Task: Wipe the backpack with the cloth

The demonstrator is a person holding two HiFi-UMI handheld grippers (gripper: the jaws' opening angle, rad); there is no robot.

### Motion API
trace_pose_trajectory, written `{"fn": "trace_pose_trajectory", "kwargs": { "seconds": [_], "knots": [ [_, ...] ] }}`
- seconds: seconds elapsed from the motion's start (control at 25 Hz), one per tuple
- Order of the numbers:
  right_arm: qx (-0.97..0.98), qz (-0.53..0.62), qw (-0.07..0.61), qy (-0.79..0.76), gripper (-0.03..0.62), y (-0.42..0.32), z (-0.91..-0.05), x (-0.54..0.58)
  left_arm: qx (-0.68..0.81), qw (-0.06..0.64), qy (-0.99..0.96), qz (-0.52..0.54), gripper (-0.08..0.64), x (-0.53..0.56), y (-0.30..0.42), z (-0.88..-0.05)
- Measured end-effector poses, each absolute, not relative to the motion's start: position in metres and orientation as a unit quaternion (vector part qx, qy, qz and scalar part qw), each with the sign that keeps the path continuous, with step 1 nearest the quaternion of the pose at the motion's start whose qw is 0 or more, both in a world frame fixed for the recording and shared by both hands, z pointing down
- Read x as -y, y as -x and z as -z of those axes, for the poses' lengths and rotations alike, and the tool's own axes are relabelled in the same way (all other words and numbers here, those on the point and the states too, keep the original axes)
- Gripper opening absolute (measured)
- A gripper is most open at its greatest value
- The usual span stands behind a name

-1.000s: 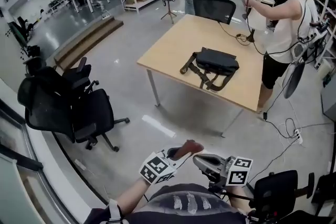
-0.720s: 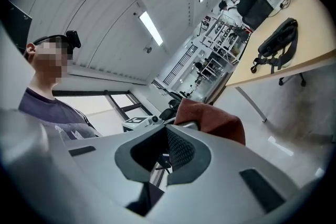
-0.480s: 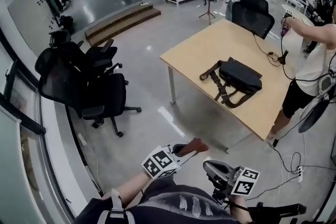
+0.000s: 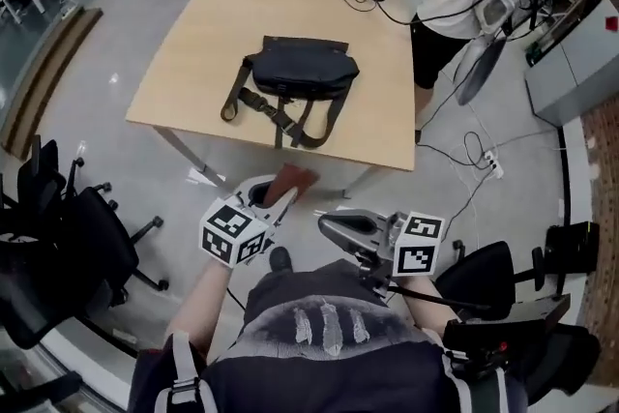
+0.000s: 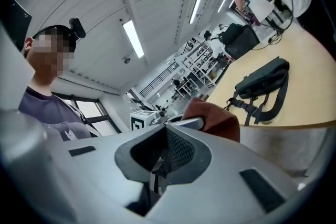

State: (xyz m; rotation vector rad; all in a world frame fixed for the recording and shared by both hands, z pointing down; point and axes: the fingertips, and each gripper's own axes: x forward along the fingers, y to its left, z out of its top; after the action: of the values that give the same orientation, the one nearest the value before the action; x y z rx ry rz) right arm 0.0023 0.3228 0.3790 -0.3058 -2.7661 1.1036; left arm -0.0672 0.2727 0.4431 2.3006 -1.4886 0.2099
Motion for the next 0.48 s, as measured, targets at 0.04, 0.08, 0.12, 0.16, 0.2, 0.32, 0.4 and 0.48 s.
{"fn": "trace_pose_trajectory", "kwargs": {
  "seconds": [0.04,0.08,0.12,0.16,0.2,0.32,0.4,0.48],
  "knots": [
    [0.925,-0.364,0.071,0.088,0.002,0.003,-0.377,-0.311,0.517,0.2,-0.829,-0.075,0.057,-0.247,0.071,-0.441],
    [0.928,-0.359,0.07,0.075,0.002,0.007,-0.376,-0.3,0.502,0.203,-0.837,-0.076,0.057,-0.221,0.072,-0.439],
    [0.929,-0.357,0.07,0.064,0.002,0.01,-0.377,-0.29,0.49,0.205,-0.844,-0.079,0.057,-0.195,0.073,-0.437],
    [0.93,-0.358,0.068,0.053,0.002,0.012,-0.381,-0.277,0.481,0.204,-0.849,-0.083,0.057,-0.168,0.073,-0.436],
    [0.929,-0.361,0.065,0.042,0.002,0.013,-0.385,-0.263,0.475,0.202,-0.852,-0.086,0.057,-0.14,0.074,-0.434],
    [0.925,-0.378,0.044,0.019,0.002,0.01,-0.394,-0.214,0.47,0.204,-0.853,-0.098,0.057,-0.056,0.069,-0.434],
    [0.921,-0.389,0.029,0.015,0.002,0.009,-0.398,-0.177,0.474,0.212,-0.847,-0.114,0.057,-0.002,0.064,-0.442],
    [0.916,-0.4,0.021,0.022,0.002,0.013,-0.404,-0.14,0.482,0.223,-0.836,-0.135,0.057,0.05,0.061,-0.459]
  ]
}}
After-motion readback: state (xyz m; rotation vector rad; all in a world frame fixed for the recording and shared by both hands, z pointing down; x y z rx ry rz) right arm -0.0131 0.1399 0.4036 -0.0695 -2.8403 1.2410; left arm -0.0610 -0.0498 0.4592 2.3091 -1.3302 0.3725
